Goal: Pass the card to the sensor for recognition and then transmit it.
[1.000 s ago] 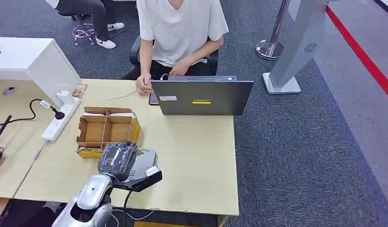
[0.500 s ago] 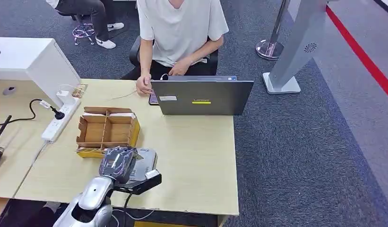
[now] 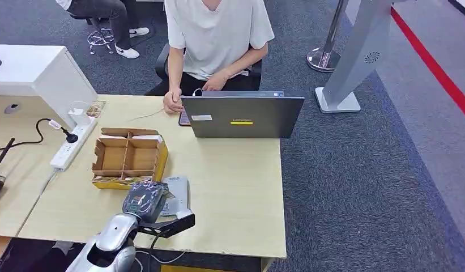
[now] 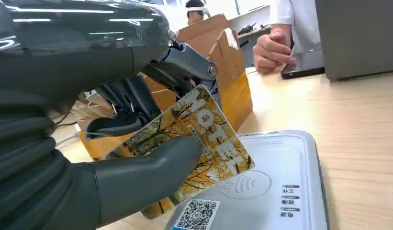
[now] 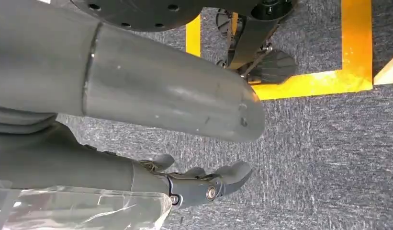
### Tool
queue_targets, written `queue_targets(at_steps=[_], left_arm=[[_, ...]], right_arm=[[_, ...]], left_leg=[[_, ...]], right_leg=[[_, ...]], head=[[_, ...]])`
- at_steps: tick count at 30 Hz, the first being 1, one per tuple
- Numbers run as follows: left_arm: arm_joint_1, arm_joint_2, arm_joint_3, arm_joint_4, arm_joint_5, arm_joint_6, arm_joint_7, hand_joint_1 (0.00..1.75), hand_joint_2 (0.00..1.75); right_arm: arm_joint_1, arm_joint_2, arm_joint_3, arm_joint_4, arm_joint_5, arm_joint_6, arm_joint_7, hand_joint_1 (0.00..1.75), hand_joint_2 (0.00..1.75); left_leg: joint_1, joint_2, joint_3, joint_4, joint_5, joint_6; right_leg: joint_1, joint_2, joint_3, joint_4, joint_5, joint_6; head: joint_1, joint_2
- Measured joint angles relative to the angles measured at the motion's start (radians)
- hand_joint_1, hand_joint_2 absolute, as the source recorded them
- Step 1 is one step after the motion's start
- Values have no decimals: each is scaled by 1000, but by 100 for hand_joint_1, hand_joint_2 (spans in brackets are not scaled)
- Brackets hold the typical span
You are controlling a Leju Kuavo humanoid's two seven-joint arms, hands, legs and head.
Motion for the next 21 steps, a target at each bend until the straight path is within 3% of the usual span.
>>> queue_targets(at_steps=[3, 7, 12, 21], left_arm=[[1, 5, 0, 0, 17, 15, -15, 175, 175], [3, 5, 0, -15, 26, 86, -39, 175, 175], [-42, 4, 0, -96, -24, 219, -53, 175, 175], [-253, 20, 27, -192, -60, 235, -47, 175, 175]], right_arm=[[0, 0, 0, 0, 0, 3, -3, 0, 0], [0, 0, 0, 0, 0, 5, -10, 0, 0], [-1, 0, -4, 1, 3, 7, -24, 0, 0], [-8, 0, -4, 2, 33, 10, -32, 0, 0]], left_leg=[[0, 0, 0, 0, 1, 0], [0, 0, 0, 0, 1, 0], [0, -2, -1, 0, 2, 1], [0, -2, -3, 0, 6, 1]], right_leg=[[0, 0, 0, 0, 0, 0], [0, 0, 0, 0, 0, 0], [0, -1, -2, 0, 1, 1], [0, -2, -4, 0, 4, 0]], head=[[0, 0], [0, 0], [0, 0], [0, 0]])
